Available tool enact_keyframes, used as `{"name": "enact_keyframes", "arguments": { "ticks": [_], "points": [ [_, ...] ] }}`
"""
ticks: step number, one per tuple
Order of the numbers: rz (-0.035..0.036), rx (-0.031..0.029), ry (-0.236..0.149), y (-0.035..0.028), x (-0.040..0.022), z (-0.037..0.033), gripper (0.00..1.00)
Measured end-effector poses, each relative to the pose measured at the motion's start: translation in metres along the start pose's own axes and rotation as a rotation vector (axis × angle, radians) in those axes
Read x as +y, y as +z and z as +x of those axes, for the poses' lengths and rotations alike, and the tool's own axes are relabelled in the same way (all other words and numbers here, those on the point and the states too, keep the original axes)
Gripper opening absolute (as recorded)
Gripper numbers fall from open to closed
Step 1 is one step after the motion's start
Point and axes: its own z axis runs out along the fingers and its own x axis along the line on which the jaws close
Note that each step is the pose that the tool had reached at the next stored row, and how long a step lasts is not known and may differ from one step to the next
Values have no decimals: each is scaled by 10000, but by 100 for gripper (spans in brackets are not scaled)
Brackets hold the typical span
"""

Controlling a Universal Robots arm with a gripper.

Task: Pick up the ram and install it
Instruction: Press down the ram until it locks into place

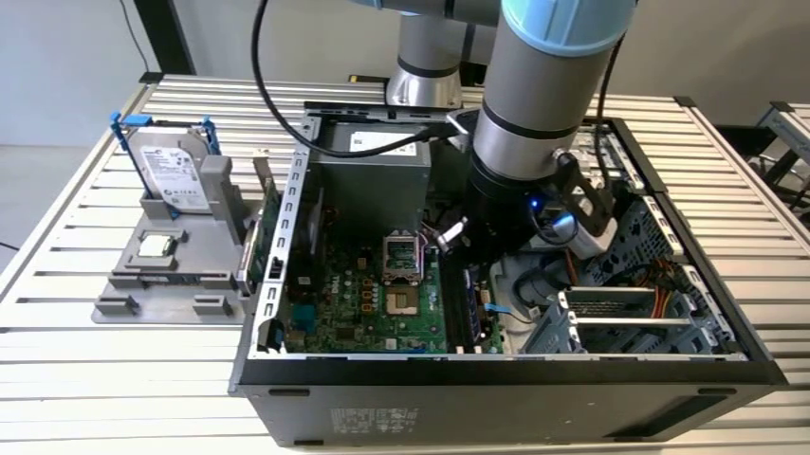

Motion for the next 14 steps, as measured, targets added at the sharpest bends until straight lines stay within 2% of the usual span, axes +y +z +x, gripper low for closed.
{"name": "enact_keyframes", "arguments": {
  "ticks": [14],
  "points": [
    [-69,-30,-2529,0,0,0,0]
  ]
}}
